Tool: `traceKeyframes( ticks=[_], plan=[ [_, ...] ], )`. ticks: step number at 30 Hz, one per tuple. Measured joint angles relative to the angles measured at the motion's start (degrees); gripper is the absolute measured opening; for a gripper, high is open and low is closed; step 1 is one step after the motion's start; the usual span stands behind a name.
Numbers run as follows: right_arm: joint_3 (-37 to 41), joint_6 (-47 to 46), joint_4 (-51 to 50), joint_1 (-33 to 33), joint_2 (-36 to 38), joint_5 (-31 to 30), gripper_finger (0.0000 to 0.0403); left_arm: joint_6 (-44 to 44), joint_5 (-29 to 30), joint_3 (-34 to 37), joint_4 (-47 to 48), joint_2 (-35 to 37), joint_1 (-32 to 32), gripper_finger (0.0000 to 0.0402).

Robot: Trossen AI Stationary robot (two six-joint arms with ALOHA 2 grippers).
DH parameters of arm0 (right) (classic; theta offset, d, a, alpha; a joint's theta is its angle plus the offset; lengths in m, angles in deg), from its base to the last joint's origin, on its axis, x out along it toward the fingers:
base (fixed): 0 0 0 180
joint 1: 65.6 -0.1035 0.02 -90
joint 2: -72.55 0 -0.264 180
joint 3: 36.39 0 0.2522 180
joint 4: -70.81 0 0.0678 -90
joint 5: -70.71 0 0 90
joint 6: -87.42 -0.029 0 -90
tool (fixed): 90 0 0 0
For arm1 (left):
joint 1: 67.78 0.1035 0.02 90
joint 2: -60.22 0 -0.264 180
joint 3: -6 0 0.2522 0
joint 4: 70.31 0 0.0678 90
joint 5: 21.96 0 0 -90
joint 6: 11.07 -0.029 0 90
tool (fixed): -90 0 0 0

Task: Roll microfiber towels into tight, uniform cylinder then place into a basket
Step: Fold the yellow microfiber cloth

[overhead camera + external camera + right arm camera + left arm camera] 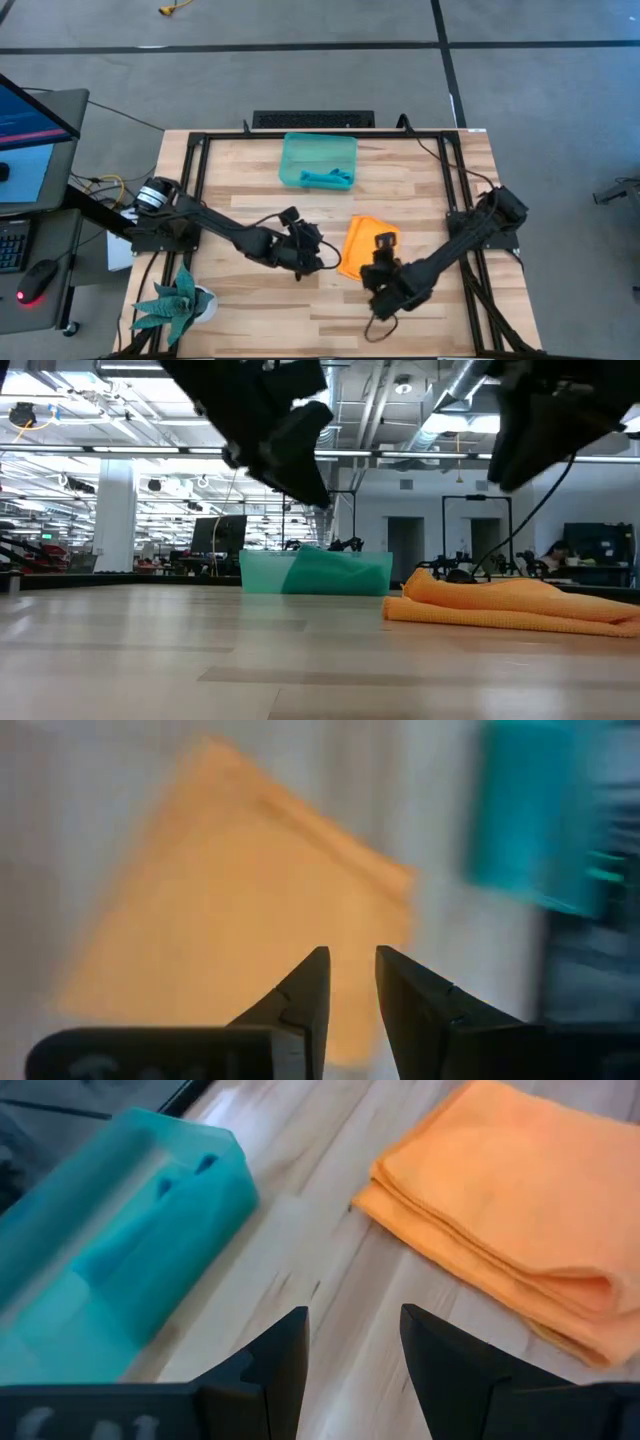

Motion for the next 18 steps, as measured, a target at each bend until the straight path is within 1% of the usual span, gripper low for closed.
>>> traceKeyframes(
  ticks=[3,5,9,11,13,16,18],
  plan=[
    [1.89,-8.79,-5.29,-1.71,3.10,-6.71,0.0107,-2.96,-1.10,3.40,-10.19,0.00,1.02,0.0153],
    [4.31,-13.61,-7.26,-2.80,5.81,-8.61,0.0107,-5.22,-3.95,5.89,-17.07,0.01,2.02,0.0153],
    [9.26,-19.08,-6.74,-4.32,10.80,-9.29,0.0107,-8.37,-11.62,9.30,-31.05,0.00,4.27,0.0153],
    [11.49,-20.85,-5.93,-4.67,12.86,-9.36,0.0107,-9.11,-14.62,10.31,-35.55,0.00,5.47,0.0153],
    [13.82,-22.28,-5.62,-4.62,14.78,-9.33,0.0107,-9.32,-16.61,10.41,-37.72,0.00,6.66,0.0153],
    [16.31,-22.94,-3.97,-3.88,16.62,-9.36,0.0107,-9.37,-17.60,10.37,-40.80,-0.02,7.96,0.0153],
    [17.62,-22.92,-3.56,-3.13,17.56,-9.34,0.0107,-9.39,-18.85,9.75,-45.04,-1.78,8.71,0.0153]
  ],
)
